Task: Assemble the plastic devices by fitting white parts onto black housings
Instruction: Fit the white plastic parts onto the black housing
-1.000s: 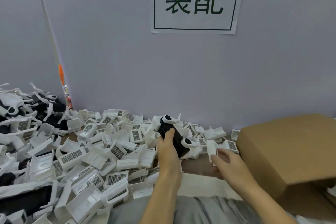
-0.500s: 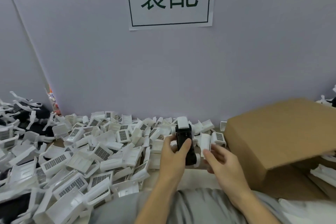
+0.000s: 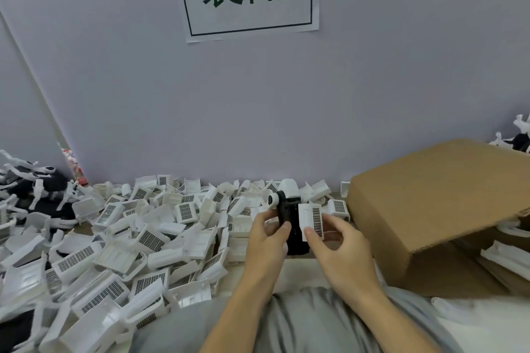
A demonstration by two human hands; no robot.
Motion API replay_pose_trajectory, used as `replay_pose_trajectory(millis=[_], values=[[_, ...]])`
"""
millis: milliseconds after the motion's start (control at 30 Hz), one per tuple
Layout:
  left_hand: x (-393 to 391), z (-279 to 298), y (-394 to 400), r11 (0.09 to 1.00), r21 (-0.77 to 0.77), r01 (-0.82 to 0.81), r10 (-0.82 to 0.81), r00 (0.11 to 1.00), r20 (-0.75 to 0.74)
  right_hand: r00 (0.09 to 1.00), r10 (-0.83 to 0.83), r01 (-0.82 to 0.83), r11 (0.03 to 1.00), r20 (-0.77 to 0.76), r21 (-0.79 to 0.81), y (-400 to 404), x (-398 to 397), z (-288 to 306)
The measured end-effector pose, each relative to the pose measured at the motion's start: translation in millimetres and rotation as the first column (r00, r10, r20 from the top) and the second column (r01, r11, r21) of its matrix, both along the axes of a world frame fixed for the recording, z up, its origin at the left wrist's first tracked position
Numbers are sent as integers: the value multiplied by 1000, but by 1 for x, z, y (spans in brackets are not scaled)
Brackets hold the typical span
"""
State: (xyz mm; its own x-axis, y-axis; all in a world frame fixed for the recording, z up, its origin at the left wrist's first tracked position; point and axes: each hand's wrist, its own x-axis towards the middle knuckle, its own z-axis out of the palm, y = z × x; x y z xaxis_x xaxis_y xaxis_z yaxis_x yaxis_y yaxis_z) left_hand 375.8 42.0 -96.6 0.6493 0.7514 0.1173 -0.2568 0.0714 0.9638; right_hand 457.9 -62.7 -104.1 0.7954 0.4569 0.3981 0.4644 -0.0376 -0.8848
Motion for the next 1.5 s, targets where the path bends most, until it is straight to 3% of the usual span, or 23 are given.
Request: replay_pose_trajectory(millis=[167, 533, 700, 900, 1167, 1400, 1500], values=[[0, -1, 0, 992, 117, 35, -28, 998, -56, 999, -26, 26, 1000, 21, 7, -1, -2, 1], [-6, 7, -9, 960, 180, 213, -208, 977, -49, 994, -94, 93, 995, 59, 29, 0, 0, 0], [-6, 5, -8, 966, 170, 193, -189, 981, -41, 990, -66, 68, 998, 128, -7, 1, 1, -1], [-5, 2, -7, 978, 117, 172, -169, 985, -32, 949, -28, 37, 999, 313, -23, 2, -4, 0], [-2, 0, -4, 979, 121, 161, -165, 986, 21, 948, -24, 21, 1000, 316, 12, 3, -3, -3], [-3, -3, -2, 992, 103, 79, -83, 996, 39, 926, 69, -31, 994, 371, -108, 4, -3, -4], [-2, -2, -2, 990, 116, 81, -86, 996, 32, 924, 35, -5, 997, 380, -79, 4, -4, -4]])
